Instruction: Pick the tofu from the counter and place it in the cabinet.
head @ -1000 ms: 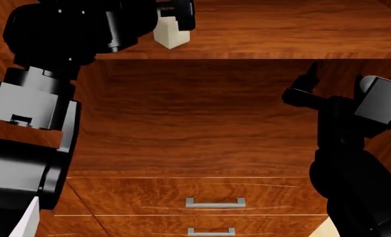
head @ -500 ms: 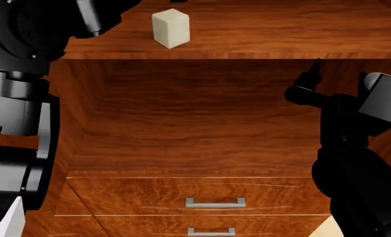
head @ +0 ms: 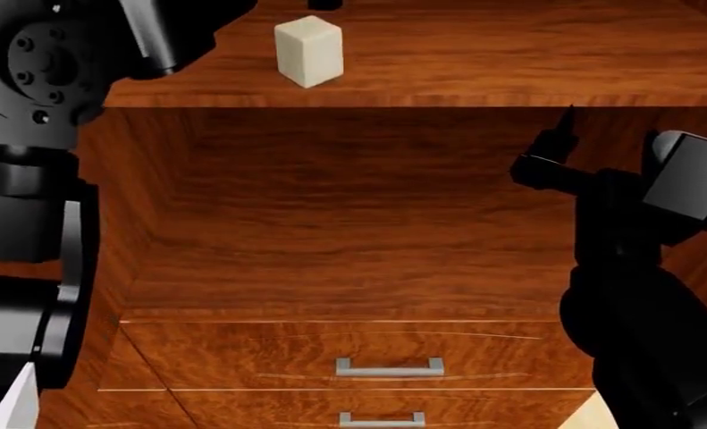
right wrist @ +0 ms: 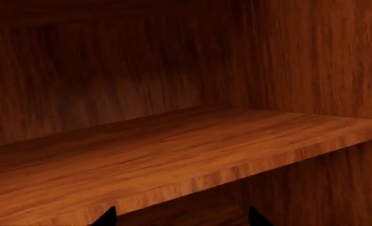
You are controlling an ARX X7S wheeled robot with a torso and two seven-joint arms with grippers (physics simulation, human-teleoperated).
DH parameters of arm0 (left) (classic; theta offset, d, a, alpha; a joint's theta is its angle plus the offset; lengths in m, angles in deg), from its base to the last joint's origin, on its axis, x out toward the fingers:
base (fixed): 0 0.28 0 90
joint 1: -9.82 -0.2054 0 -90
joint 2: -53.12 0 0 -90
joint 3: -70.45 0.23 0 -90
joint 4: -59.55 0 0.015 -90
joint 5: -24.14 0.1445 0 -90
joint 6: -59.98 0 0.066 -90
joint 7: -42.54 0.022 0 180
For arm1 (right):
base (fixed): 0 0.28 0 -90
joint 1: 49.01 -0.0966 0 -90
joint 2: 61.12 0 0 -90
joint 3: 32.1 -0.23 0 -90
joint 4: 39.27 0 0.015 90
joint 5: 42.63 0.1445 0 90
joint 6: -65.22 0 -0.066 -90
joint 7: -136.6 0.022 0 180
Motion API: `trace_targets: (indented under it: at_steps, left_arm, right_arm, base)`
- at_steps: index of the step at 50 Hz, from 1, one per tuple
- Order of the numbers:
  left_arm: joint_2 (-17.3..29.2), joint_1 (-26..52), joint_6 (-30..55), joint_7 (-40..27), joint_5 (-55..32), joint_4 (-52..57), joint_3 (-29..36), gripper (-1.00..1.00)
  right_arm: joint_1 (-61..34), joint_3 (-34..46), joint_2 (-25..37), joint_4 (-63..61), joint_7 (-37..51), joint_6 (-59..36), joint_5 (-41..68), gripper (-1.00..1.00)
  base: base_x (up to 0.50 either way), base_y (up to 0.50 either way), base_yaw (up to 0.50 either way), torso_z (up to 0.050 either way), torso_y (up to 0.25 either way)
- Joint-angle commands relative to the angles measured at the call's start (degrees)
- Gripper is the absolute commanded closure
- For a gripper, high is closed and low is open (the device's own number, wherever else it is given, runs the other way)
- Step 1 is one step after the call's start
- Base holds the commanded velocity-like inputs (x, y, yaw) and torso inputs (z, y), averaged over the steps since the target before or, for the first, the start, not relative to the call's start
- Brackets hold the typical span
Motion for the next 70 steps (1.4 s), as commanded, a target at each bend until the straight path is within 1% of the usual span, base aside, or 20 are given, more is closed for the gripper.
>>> trace_targets:
  at_steps: [1,5,10,13,23,38,53,70]
  left_arm:
    - [1.1,-1.9,2.3,-2.0,-2.9,6.2,-1.2,-1.00]
    - [1.3,-3.8,3.7,-3.5,-5.3,10.7,-2.4,-1.00]
    - [1.8,-8.0,4.9,-5.0,-8.3,17.1,-3.4,-1.00]
    - [2.2,-9.6,4.5,-4.9,-8.5,17.7,-3.3,-1.00]
    - [2.4,-10.4,5.4,-5.6,-10.6,20.8,-3.9,-1.00]
    - [2.1,-13.0,7.9,-8.3,-17.3,30.0,-5.6,-1.00]
    - [1.2,-16.2,8.4,-9.6,-22.6,35.1,-6.7,-1.00]
    - [1.4,-21.6,6.0,-8.6,-23.8,38.3,-6.7,-1.00]
  right_arm:
    - [0.4,-0.1,0.1,-0.6,0.3,0.0,0.2,-1.00]
    - [0.5,-0.4,0.3,-0.9,0.5,-0.1,0.4,-1.00]
    - [0.2,-0.7,0.6,-1.1,0.8,-0.3,0.6,-1.00]
    - [0.1,-0.8,0.8,-1.3,0.8,-0.4,0.7,-1.00]
    - [-0.4,-0.5,0.6,-0.8,0.6,-0.4,0.5,-1.00]
    - [0.6,-0.6,0.5,-0.7,0.7,0.2,0.5,-1.00]
    - [0.9,-1.1,1.0,-0.8,0.8,0.4,0.8,-1.00]
    - [0.6,-0.8,1.0,0.2,0.5,0.6,0.3,-1.00]
  base:
    - [0.00,0.00,0.00,0.000,0.000]
    - [0.00,0.00,0.00,0.000,0.000]
    - [0.00,0.00,0.00,0.000,0.000]
    - [0.00,0.00,0.00,0.000,0.000]
    - [0.00,0.00,0.00,0.000,0.000]
    - [0.00,0.00,0.00,0.000,0.000]
    - [0.00,0.00,0.00,0.000,0.000]
    - [0.00,0.00,0.00,0.000,0.000]
